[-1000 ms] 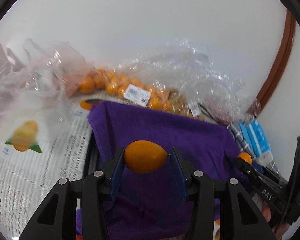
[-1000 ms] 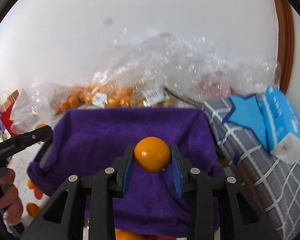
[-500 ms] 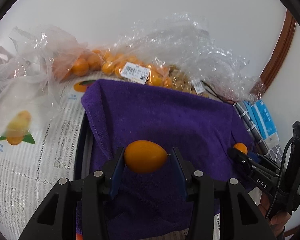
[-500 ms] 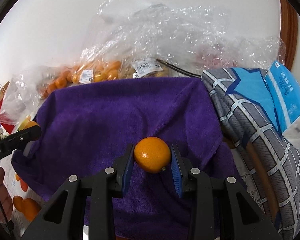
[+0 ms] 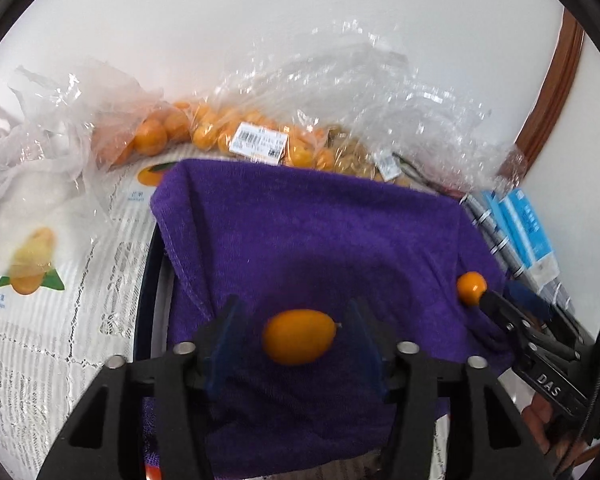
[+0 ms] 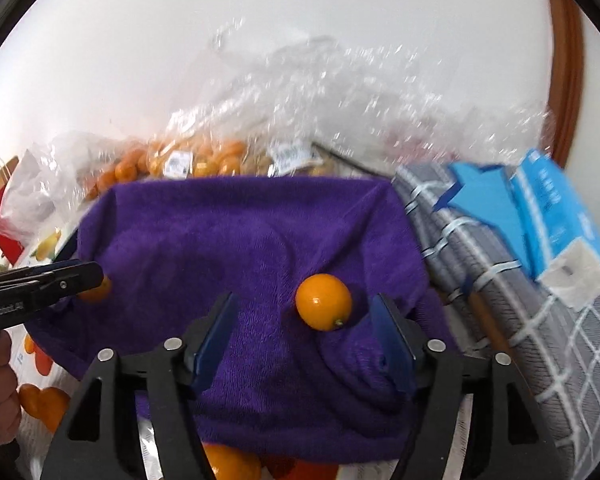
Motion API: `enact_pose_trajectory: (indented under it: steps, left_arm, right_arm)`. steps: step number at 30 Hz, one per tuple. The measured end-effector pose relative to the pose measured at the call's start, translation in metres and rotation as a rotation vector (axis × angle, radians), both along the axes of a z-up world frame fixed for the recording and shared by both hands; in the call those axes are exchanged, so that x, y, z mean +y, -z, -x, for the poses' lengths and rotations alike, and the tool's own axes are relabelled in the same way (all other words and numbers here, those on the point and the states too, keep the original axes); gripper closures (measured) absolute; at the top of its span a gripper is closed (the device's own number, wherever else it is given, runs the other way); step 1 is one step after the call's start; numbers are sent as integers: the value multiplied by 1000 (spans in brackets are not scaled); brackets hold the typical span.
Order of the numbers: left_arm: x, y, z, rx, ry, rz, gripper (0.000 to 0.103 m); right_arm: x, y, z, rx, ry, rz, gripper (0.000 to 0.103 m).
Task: Organize fruits
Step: 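Grasp a large orange with the right tool while the left tool grasps another oval orange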
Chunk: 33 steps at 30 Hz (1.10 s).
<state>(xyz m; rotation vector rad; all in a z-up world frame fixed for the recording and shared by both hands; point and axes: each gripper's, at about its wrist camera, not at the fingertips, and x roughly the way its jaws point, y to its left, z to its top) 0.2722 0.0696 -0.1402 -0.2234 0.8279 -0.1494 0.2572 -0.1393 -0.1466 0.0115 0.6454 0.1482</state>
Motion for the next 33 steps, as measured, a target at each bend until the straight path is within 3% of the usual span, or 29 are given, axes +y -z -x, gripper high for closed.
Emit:
enact_pose_trajectory:
  steps: [5, 8, 12, 16, 19, 28, 32, 33]
  left_arm:
    - [2, -3, 0, -15, -1, 28, 42]
    - [0, -9, 5, -54, -12, 5, 42]
    - [0, -27, 20, -125, -16, -26, 42]
    - [11, -36, 43, -151, -18, -8, 42]
    - [23, -30, 67, -139, -3, 10, 42]
    - [51, 6, 121, -113, 3, 57, 42]
    - [49, 12, 125, -91, 26, 87, 42]
    - [46, 14, 125, -87, 27, 79, 42]
  right_arm:
    - [-10, -12, 31, -18, 59, -16, 33]
    - [-15, -12, 50, -16, 106, 13, 33]
    - [-26, -6, 70, 29, 117, -31, 33]
    - [-26, 10, 85, 82, 83, -73, 37]
    - [-18, 20, 95, 111, 39, -88, 43]
    - [-6, 32, 107, 131, -83, -194, 45]
    - [0, 38, 103, 181, -130, -198, 62]
    - [0, 38, 103, 181, -134, -207, 62]
